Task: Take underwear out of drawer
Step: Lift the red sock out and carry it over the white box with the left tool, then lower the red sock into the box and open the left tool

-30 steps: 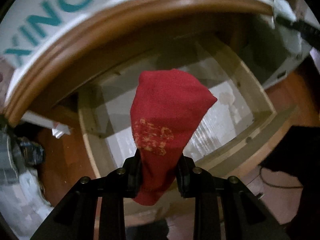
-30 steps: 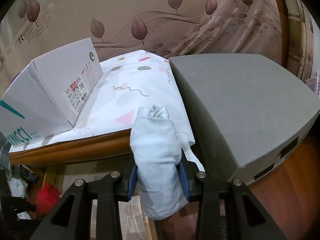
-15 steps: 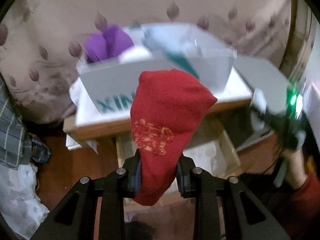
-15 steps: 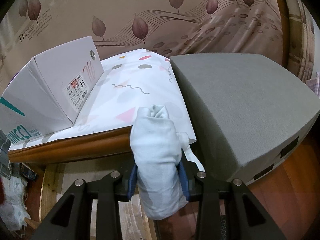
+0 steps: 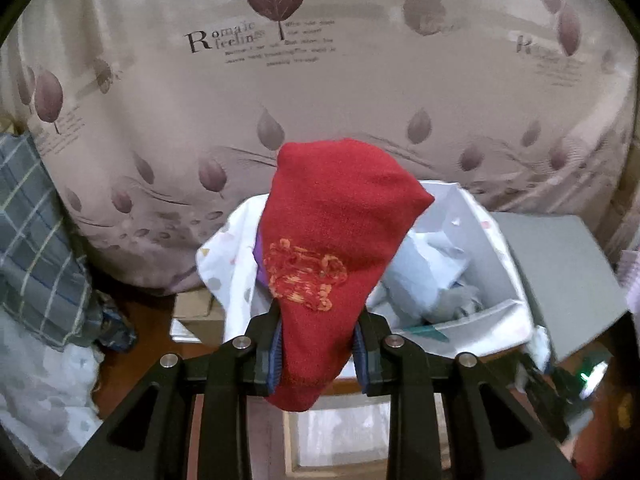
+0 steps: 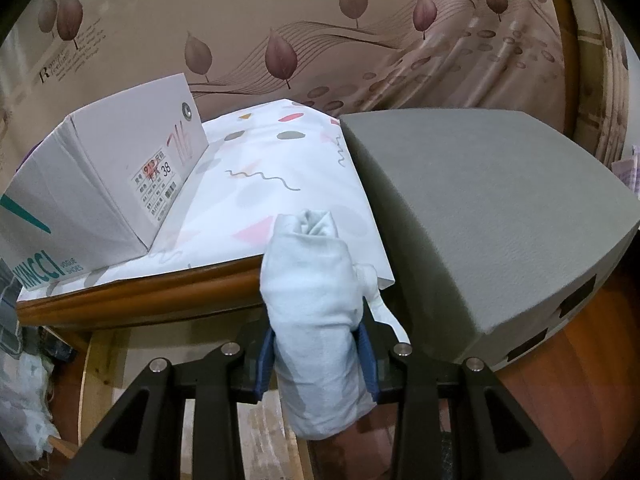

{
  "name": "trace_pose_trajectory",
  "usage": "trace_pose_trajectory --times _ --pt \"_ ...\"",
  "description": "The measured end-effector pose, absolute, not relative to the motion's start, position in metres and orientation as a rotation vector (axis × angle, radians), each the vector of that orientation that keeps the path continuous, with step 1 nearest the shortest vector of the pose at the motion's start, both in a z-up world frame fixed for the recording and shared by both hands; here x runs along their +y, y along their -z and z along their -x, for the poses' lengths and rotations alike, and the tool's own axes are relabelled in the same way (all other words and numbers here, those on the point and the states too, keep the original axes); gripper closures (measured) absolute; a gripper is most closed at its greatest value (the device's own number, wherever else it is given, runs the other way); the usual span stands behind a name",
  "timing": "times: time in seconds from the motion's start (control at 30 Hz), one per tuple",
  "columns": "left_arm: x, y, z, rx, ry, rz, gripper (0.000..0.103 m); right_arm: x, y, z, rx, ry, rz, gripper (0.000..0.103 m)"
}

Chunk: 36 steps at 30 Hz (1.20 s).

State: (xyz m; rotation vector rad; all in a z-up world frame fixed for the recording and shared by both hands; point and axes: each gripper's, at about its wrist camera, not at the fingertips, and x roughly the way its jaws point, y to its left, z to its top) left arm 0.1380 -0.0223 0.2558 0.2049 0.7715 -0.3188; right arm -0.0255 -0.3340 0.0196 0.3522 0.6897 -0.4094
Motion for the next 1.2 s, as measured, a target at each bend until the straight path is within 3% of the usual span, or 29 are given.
trace_pose_trajectory --times 0.67,1.2 --pt "-0.067 -0.171 -0.217 0.953 0.256 -0.203 0.077 -0.337 -0.022 0.026 0.682 0.384 -0.365 0.067" --pt "-0.072 -0.162 -0.226 0.955 0.234 -0.245 0.071 -0.336 -0.022 0.024 0.682 0.387 -0.365 0.067"
